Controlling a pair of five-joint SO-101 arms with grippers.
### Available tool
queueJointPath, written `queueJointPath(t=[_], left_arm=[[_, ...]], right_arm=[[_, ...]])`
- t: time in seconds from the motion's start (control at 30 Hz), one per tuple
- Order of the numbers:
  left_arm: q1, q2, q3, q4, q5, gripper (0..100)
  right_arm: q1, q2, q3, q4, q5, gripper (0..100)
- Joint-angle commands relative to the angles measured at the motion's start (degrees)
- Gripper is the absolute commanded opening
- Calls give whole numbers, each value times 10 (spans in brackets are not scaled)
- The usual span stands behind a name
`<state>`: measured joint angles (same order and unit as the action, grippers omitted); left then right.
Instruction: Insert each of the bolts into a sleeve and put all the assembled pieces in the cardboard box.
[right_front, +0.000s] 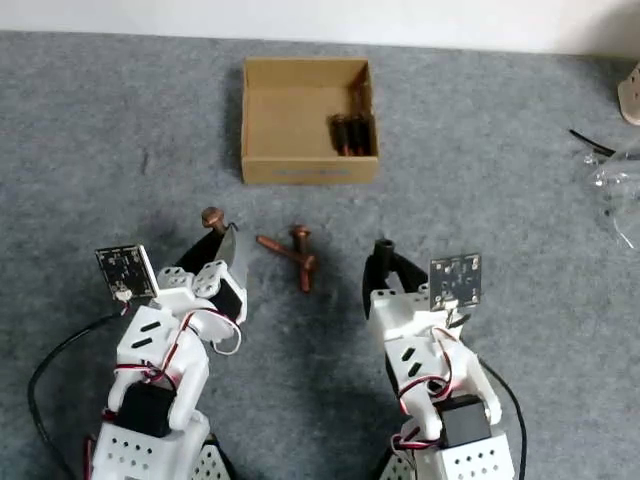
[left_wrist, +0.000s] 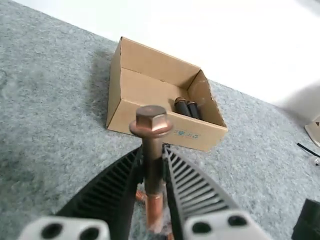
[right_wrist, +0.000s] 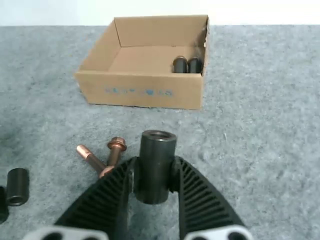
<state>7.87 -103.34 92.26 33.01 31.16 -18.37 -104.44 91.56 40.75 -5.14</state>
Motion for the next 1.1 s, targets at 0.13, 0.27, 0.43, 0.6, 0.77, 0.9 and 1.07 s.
queueJointPath(t=[0.13,0.27,0.43,0.6,0.77,0.9,1.07], left_arm=[[-1,-7,-11,-55,-4,5],[-1,-7,-8,-146,-4,5],[0,-7,-12,-185,-2,5],[65,-7,-12,-185,-3,5],[116,-7,-8,-185,-4,5],[119,-7,-7,-185,-3,5],[120,-6,6,-185,-1,5]], right_arm=[[-107,-10,-4,0,91,5],[-167,-10,-4,0,135,5],[-199,-10,-5,0,148,5],[-221,-10,-5,-8,149,5],[-224,-9,0,-32,184,5],[-223,-9,6,-64,201,5],[-224,-9,18,-65,201,5]])
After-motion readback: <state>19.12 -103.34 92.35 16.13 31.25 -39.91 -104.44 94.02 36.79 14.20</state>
